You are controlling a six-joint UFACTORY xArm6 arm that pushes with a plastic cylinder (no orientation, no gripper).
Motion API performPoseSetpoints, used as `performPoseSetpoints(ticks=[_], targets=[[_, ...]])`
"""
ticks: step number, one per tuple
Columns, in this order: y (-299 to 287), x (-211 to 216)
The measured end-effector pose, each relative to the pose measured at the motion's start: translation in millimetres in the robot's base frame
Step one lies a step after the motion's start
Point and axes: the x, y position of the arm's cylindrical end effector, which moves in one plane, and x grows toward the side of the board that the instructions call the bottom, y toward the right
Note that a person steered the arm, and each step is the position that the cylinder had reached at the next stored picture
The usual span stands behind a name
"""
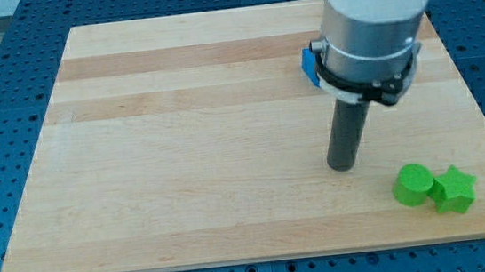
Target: Adjust the green circle left to the green star
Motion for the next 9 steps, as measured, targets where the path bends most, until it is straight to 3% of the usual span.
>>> performPoseSetpoints(ticks=[3, 5, 9], targets=[[10.2, -0.1], [14.4, 28.9], [24.0, 41.4]])
